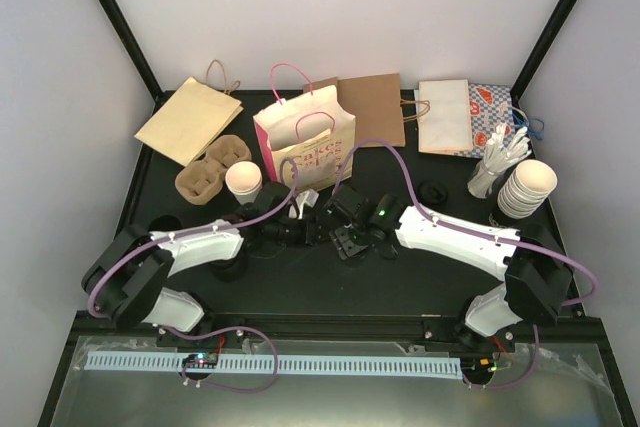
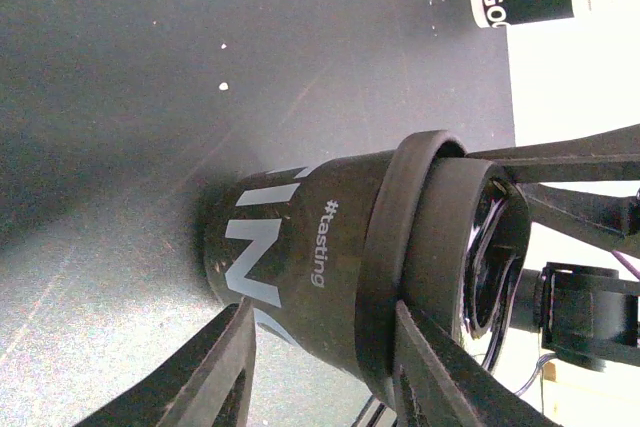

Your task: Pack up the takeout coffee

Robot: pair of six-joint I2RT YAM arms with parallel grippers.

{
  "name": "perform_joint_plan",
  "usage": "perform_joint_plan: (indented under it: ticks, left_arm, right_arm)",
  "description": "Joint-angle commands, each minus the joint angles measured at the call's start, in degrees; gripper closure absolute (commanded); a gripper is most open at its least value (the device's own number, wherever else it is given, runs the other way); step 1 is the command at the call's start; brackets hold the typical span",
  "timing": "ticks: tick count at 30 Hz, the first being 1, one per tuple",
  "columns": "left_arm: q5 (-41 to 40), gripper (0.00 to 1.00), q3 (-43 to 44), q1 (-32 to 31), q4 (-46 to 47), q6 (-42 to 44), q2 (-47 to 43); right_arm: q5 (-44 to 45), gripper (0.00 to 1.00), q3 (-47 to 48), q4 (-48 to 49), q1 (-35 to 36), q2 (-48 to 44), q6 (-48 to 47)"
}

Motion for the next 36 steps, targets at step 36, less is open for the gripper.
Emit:
perform_joint_plan:
  ticks: [36]
  left_arm:
    - [-3.6, 0.87, 1.5, 0.8, -6.9, -1.5, 6.8]
  right_arm:
    - [-12.4, 0.29, -2.8, -6.2, 1.5, 5.4, -3.6]
